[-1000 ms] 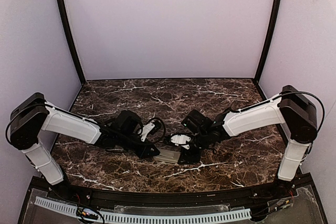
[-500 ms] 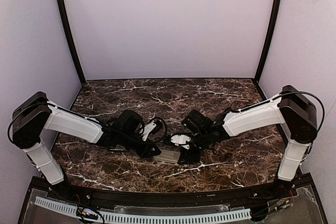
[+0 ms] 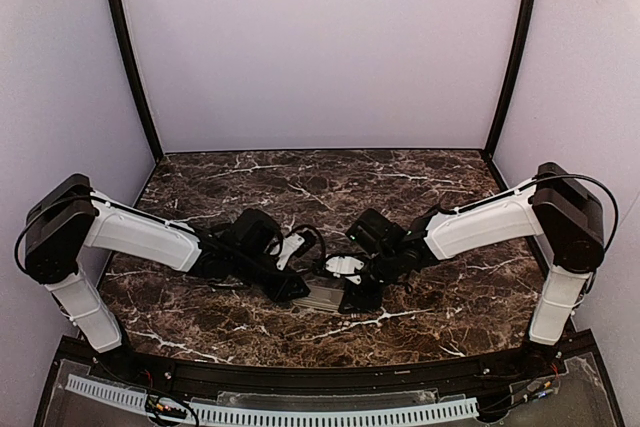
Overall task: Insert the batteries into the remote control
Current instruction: Load the battery cover onto the remote control, then press the battery cover on the remote control.
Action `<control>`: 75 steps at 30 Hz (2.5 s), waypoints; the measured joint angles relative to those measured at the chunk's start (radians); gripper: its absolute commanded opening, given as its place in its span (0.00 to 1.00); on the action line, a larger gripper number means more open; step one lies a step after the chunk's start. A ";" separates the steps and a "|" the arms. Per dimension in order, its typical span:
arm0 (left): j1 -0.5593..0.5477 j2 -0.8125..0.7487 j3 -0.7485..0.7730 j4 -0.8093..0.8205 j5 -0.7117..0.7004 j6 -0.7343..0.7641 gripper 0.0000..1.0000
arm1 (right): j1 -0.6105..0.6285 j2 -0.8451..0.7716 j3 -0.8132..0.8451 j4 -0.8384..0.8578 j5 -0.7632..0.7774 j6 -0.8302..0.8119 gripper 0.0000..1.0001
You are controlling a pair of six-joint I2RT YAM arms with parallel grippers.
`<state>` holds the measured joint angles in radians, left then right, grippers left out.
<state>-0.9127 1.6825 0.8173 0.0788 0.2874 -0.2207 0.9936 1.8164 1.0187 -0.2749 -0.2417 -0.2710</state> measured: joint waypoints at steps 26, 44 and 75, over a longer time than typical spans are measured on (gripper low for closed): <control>-0.064 0.003 0.046 -0.079 -0.145 0.037 0.30 | -0.006 -0.003 -0.011 0.016 -0.001 0.006 0.43; -0.068 -0.019 0.047 -0.080 -0.188 0.034 0.31 | -0.006 -0.002 -0.012 0.029 -0.001 0.003 0.41; -0.066 -0.001 0.047 -0.076 -0.210 0.033 0.32 | -0.006 -0.002 -0.016 0.036 0.000 0.003 0.41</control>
<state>-0.9791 1.6814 0.8642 0.0029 0.0776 -0.1875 0.9874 1.8145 1.0031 -0.2386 -0.2420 -0.2676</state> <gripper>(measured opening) 0.321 0.498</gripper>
